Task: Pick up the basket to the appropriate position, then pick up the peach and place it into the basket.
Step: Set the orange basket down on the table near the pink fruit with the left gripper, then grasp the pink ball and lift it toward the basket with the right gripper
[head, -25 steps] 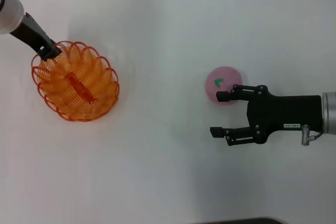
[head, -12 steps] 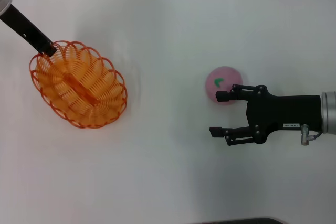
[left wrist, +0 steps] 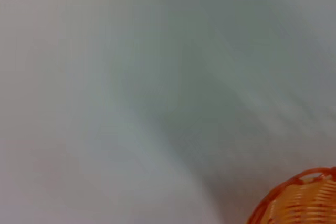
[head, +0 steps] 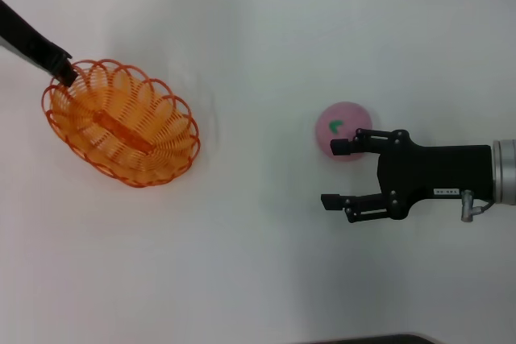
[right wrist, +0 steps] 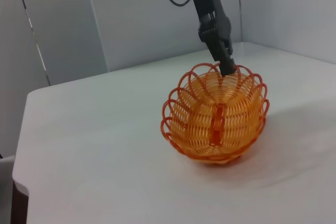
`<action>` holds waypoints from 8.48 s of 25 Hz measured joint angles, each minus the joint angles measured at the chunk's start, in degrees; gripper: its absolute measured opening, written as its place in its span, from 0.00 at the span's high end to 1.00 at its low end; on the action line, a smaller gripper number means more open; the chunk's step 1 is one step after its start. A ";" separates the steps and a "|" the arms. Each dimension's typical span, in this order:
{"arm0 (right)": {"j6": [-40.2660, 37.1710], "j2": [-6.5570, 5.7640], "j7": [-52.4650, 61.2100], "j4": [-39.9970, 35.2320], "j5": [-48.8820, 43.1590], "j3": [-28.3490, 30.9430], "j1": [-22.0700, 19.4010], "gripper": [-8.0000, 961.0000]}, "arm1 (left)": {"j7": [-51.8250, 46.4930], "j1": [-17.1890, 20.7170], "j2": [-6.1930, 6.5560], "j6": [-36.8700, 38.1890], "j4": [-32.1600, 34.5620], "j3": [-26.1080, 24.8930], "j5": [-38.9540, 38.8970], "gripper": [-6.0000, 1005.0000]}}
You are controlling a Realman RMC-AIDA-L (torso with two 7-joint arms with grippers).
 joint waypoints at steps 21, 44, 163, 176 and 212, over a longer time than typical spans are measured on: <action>0.24 -0.01 0.00 -0.01 0.00 0.36 -0.12 0.14 | -4.57 5.89 0.93 10.72 -2.91 -23.35 -3.39 0.93; 0.58 0.00 0.00 0.78 0.00 0.44 -0.05 0.15 | -8.18 18.37 -12.62 6.68 16.63 -19.33 -9.15 0.92; -17.41 -4.85 53.16 -21.38 -25.25 7.81 12.91 0.17 | 69.74 44.64 -12.60 17.32 9.13 -15.53 -37.82 0.16; -12.19 -0.05 51.53 -32.41 -43.21 -3.38 19.98 0.12 | 69.69 44.58 -12.61 16.88 9.38 -15.41 -37.57 0.16; 5.44 0.79 52.07 -22.18 -38.33 -21.90 22.22 0.15 | 69.21 44.55 -12.52 16.88 9.48 -15.59 -37.44 0.16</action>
